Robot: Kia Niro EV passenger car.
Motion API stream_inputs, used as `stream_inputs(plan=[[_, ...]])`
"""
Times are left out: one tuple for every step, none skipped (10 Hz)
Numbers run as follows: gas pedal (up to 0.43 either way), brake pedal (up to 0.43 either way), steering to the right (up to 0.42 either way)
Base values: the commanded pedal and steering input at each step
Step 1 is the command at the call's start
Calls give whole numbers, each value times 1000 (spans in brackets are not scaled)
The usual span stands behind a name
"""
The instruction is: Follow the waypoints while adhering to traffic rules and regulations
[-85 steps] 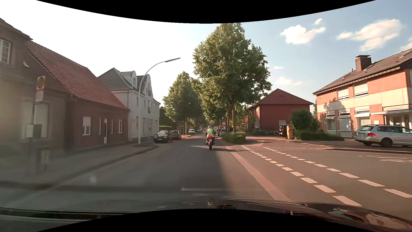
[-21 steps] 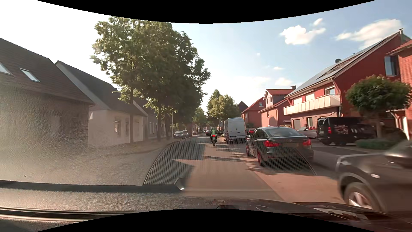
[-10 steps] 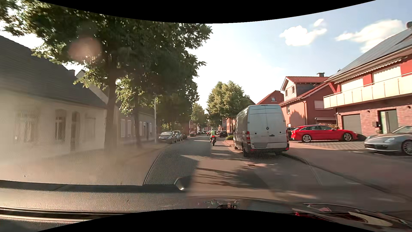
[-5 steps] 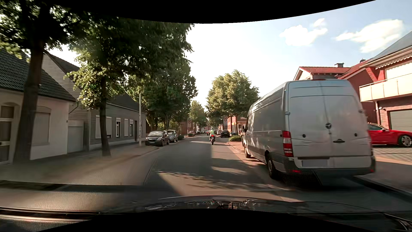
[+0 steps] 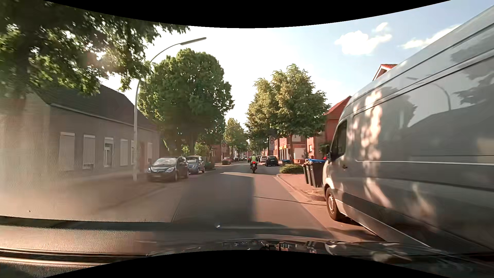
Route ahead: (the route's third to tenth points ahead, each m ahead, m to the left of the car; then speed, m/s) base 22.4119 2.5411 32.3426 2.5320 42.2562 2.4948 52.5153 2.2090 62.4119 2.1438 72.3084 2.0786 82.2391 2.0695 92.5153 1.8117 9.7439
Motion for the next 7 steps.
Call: stream_inputs(plan=[[169,0,0],[169,0,0],[177,0,0],[177,0,0],[177,0,0],[177,0,0],[189,0,0]])
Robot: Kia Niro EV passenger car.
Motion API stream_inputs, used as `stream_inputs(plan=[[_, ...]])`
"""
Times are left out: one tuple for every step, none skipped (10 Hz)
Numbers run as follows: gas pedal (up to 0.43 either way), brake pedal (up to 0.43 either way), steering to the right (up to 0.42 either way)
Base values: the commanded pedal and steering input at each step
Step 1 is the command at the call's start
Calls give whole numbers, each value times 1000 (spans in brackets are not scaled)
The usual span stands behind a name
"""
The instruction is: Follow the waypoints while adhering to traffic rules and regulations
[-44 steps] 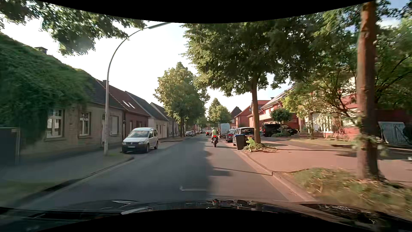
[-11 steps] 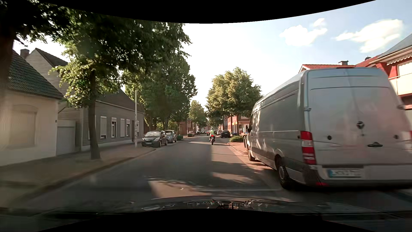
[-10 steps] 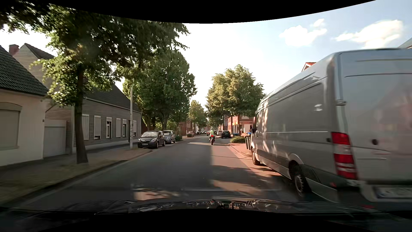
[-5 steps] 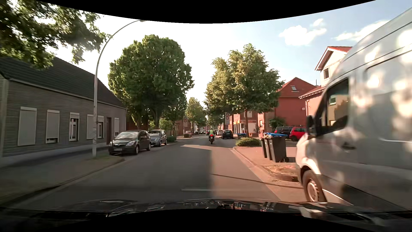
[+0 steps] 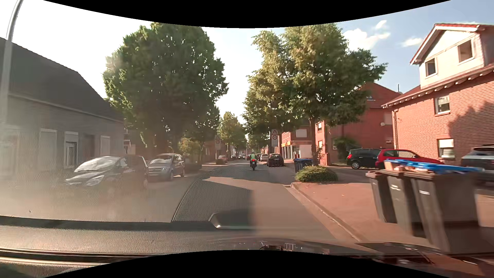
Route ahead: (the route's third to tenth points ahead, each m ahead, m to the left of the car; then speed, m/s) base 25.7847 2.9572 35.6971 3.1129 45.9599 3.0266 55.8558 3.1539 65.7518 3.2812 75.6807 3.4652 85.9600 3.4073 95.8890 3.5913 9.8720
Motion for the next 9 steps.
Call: stream_inputs(plan=[[189,0,0],[189,0,-1],[189,0,-1],[189,0,-1],[189,0,-1],[189,0,-2],[189,0,-3],[189,0,-4],[189,0,-4]])
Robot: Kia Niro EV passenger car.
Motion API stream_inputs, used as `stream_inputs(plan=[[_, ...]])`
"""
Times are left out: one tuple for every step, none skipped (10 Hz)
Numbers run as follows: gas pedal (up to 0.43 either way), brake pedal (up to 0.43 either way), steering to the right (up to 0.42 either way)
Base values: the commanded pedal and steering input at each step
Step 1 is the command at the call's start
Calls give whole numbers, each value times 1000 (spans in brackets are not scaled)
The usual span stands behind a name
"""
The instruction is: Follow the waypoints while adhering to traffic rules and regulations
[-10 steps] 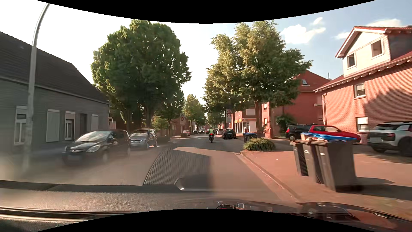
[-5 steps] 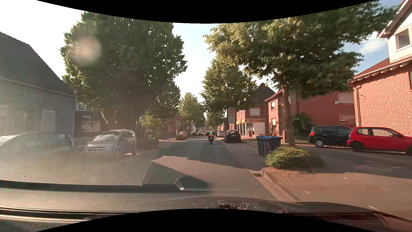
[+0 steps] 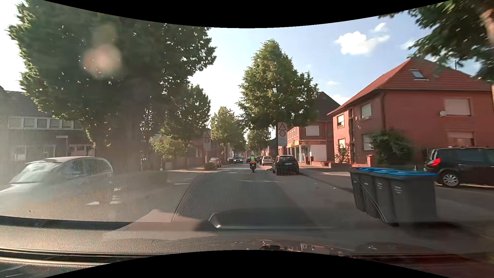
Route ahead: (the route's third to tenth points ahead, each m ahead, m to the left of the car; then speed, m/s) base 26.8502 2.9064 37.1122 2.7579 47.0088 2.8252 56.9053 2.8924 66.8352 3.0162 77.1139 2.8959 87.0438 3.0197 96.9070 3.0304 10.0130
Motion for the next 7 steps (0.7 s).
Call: stream_inputs(plan=[[177,0,-5],[177,0,-5],[177,0,-6],[177,0,-6],[177,0,-6],[177,0,-7],[177,0,-7]])
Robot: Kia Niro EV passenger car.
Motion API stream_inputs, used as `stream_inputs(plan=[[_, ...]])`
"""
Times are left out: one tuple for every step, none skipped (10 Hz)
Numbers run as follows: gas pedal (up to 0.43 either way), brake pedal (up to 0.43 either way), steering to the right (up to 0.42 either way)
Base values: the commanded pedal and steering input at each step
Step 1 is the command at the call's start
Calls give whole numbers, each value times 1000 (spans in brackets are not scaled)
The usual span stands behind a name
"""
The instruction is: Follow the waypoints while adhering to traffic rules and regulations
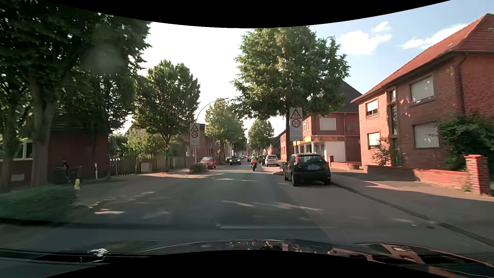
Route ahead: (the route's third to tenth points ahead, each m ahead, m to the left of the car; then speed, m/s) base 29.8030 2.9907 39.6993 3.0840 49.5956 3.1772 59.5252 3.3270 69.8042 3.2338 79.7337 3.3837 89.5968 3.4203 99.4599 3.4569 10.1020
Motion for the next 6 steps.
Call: stream_inputs(plan=[[169,0,-6],[169,0,-7],[157,0,-7],[150,0,-7],[150,0,-6],[150,0,-6]])
